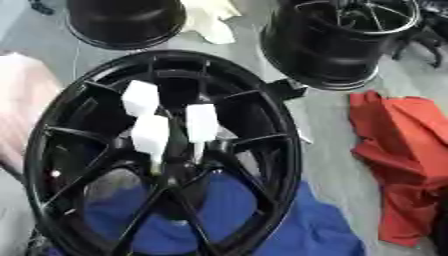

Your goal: Pull the pin out of the wheel hub.

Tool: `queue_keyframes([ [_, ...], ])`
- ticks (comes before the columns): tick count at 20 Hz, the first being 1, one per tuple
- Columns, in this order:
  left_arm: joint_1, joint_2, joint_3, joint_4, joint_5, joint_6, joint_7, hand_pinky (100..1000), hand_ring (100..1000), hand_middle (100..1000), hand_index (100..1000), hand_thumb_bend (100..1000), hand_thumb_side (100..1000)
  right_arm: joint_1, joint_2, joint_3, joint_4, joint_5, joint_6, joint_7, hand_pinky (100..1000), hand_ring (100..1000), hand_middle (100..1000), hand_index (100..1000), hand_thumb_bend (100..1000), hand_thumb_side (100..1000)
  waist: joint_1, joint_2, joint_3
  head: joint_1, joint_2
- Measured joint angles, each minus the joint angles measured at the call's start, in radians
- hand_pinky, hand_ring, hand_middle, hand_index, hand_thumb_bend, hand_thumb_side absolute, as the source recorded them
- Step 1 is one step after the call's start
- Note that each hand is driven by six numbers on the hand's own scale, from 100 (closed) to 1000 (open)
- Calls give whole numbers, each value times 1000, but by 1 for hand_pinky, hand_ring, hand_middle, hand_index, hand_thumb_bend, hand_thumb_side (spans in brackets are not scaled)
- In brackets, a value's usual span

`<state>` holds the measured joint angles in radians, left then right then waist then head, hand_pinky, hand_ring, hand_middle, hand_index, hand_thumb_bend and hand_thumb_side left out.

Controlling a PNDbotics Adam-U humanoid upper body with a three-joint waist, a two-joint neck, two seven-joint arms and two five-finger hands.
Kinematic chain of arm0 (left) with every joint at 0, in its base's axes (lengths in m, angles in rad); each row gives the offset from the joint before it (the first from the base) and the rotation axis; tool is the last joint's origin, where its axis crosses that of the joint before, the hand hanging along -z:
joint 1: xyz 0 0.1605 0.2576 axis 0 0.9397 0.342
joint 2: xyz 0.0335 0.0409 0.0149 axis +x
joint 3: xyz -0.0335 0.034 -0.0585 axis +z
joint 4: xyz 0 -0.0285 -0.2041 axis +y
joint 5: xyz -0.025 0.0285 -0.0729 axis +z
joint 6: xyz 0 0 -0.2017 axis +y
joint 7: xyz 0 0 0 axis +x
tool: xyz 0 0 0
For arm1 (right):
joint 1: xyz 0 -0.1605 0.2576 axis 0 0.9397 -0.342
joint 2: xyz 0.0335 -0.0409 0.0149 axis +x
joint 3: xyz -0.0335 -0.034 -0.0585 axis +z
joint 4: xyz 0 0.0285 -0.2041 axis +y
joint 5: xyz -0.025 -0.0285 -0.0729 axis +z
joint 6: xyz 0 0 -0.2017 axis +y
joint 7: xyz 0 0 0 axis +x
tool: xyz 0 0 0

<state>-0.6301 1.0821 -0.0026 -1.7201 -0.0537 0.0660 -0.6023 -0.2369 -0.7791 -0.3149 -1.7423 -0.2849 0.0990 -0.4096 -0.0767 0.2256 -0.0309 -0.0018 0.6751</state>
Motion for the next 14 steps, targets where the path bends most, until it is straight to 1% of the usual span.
queue_keyframes([
  [10,-6,-1,-1,1,0,-2,-10,716,703,609,779,100,460,1,0,0,2,0,-2,5,358,347,381,581,119,211,-1,0,0,0,0],
  [13,-21,-6,-8,1,-1,-4,-14,721,710,632,787,100,454,1,0,0,2,0,-2,5,357,346,381,581,119,211,-1,0,0,0,0],
  [14,-31,-9,-13,0,-1,-5,-16,725,715,653,794,100,452,1,0,0,2,-1,-2,5,358,346,381,581,119,211,-1,0,0,0,0],
])
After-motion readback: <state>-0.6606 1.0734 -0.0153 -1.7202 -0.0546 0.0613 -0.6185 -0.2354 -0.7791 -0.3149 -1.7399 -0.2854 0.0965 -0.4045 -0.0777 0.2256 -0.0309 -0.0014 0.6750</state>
